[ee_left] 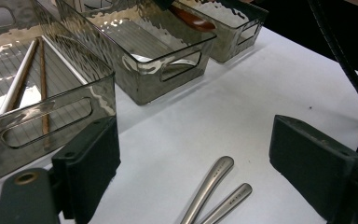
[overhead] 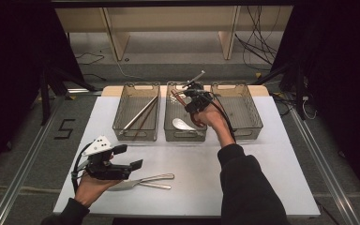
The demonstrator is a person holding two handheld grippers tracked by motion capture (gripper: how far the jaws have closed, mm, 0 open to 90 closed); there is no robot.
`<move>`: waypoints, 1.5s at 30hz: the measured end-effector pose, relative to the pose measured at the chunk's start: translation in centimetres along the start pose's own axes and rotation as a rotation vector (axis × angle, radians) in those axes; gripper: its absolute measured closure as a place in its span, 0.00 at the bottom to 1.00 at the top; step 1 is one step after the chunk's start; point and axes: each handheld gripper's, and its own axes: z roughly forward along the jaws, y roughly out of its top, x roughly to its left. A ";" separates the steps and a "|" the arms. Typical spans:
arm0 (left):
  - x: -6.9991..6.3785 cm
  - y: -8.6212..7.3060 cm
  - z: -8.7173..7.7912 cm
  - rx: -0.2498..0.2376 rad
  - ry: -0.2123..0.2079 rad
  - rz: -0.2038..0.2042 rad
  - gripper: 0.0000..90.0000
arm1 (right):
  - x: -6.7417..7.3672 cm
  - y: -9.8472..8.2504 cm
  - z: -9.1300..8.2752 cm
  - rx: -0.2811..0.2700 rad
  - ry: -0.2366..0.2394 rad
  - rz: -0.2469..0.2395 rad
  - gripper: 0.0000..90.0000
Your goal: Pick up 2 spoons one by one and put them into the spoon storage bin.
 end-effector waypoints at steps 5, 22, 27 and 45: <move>0.0 0.0 0.0 0.001 0.000 0.001 0.17 | 0.0 0.0 0.1 0.003 0.002 0.009 0.82; 0.2 -0.1 0.1 0.022 0.007 -0.001 0.17 | 0.2 -2.1 -3.1 -0.037 0.104 -0.042 0.53; 0.3 -0.1 0.4 0.052 0.007 0.000 0.17 | 1.4 -3.8 -4.9 -0.064 0.137 -0.093 0.49; 0.1 -0.8 2.1 0.246 -0.006 0.069 0.17 | 3.1 -10.4 -8.2 -0.104 0.169 -0.142 0.44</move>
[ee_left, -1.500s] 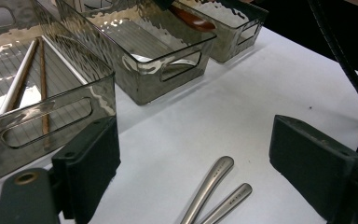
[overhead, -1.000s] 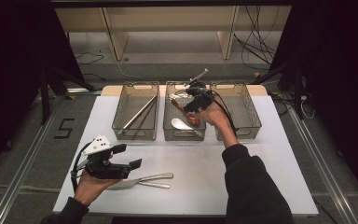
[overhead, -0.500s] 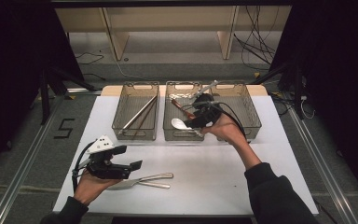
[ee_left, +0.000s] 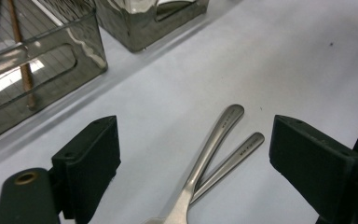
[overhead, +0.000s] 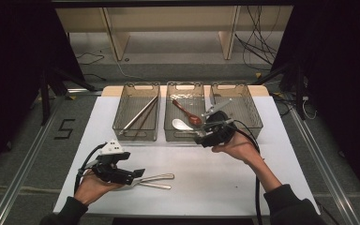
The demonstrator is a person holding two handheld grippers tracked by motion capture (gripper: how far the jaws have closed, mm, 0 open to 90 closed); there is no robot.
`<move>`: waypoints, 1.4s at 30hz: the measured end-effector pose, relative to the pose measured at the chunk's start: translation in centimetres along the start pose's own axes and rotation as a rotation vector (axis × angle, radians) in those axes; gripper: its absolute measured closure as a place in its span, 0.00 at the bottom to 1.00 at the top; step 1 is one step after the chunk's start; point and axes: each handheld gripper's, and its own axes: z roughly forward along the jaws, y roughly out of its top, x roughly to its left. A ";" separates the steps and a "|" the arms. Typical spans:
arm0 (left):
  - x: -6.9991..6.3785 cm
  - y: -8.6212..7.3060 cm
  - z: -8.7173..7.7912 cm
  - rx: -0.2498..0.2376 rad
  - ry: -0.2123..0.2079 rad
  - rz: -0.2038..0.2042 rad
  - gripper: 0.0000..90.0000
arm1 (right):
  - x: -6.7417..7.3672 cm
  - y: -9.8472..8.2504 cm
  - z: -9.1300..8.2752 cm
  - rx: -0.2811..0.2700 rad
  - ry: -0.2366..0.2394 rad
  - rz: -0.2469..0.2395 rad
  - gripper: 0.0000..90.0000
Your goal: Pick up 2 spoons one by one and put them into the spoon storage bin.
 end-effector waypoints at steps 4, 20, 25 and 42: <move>-0.1 -0.1 0.3 0.028 0.000 0.011 0.17 | 0.5 -1.3 -0.5 -0.010 0.006 0.000 0.43; -0.1 -0.1 0.8 0.090 0.010 0.034 0.17 | 2.1 -5.0 -1.7 -0.022 0.048 0.015 0.38; -0.4 -0.1 1.1 0.127 0.019 0.056 0.17 | 2.4 -6.0 -1.9 -0.019 0.051 0.023 0.38; -0.6 -0.1 2.4 0.220 0.017 0.101 0.17 | 3.0 -8.0 -2.1 -0.004 0.053 0.027 0.36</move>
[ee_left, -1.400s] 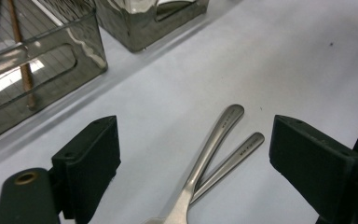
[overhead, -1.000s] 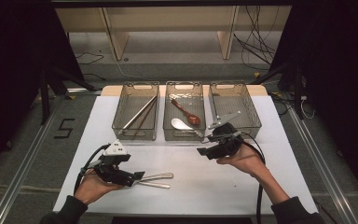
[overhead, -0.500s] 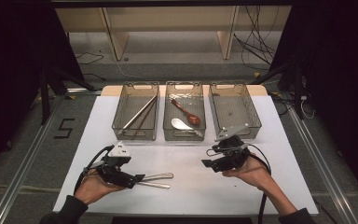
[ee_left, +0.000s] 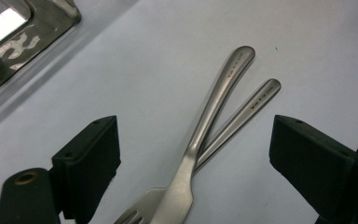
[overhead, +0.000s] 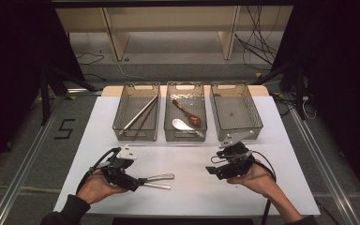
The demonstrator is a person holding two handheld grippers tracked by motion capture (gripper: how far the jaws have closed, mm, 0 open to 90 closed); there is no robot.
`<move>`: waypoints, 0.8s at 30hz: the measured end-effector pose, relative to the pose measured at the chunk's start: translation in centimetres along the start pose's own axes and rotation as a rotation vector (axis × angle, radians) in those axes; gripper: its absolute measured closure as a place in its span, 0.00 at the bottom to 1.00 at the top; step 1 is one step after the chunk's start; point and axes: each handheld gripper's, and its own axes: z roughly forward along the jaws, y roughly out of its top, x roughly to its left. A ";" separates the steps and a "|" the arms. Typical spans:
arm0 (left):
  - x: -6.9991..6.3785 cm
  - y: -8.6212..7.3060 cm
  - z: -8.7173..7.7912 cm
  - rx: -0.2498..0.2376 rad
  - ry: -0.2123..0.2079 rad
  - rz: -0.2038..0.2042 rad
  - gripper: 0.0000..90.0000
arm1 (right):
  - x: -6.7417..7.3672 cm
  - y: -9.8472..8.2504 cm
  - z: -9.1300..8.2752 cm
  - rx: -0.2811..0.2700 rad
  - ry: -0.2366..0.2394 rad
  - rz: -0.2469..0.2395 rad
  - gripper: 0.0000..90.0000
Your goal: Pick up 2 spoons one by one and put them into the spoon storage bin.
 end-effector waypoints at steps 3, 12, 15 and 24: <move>0.1 0.2 0.1 0.015 -0.002 0.005 0.17 | 0.1 -0.3 0.0 0.004 -0.002 0.000 0.36; -0.2 0.3 1.2 0.113 -0.011 0.039 0.17 | 0.3 -0.9 -0.1 0.012 0.005 0.002 0.36; -0.2 0.2 1.6 0.152 -0.019 0.041 0.18 | 0.4 -1.0 -0.2 0.014 0.010 0.006 0.36; 0.2 0.0 2.4 0.235 -0.032 0.060 0.24 | 0.6 -1.6 0.0 0.020 0.023 0.008 0.35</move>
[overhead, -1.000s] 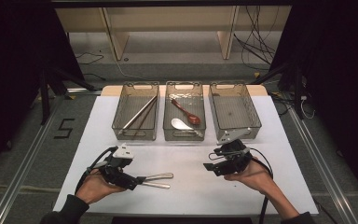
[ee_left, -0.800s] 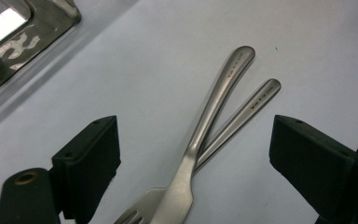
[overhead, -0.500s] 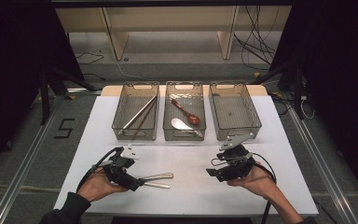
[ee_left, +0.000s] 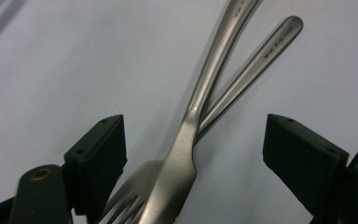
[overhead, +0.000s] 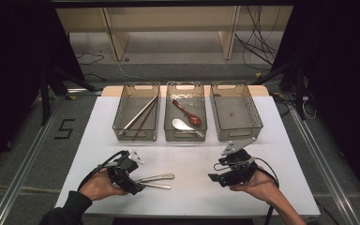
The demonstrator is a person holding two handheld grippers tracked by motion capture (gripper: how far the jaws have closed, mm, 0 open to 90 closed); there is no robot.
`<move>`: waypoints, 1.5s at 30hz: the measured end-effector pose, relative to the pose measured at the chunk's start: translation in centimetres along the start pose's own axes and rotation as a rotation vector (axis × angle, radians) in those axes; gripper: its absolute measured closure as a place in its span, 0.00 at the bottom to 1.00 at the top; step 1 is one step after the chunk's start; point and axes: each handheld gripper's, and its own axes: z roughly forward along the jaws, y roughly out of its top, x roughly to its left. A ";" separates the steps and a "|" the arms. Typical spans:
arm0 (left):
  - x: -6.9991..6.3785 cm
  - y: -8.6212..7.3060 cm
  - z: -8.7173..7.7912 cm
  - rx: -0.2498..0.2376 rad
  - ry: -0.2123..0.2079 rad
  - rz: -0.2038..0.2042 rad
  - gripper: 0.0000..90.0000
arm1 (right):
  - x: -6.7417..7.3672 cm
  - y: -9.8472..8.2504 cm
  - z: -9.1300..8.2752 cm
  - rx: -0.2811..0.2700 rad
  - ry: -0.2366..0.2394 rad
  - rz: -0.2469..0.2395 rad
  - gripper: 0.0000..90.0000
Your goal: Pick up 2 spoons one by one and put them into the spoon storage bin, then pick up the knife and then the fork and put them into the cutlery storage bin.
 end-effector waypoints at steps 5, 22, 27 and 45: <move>0.2 0.0 0.1 0.013 -0.017 0.001 0.30 | 0.1 -0.1 0.0 0.001 0.002 -0.004 0.36; 0.4 0.1 1.0 0.058 -0.019 0.035 0.40 | 0.1 -0.1 0.2 0.010 0.007 -0.011 0.36; 0.2 0.1 1.2 0.058 -0.018 0.056 0.45 | 0.2 -0.1 0.2 0.015 0.005 -0.006 0.36; -0.3 0.5 1.9 0.097 -0.010 0.131 0.63 | 0.2 0.0 0.2 0.017 0.005 -0.012 0.36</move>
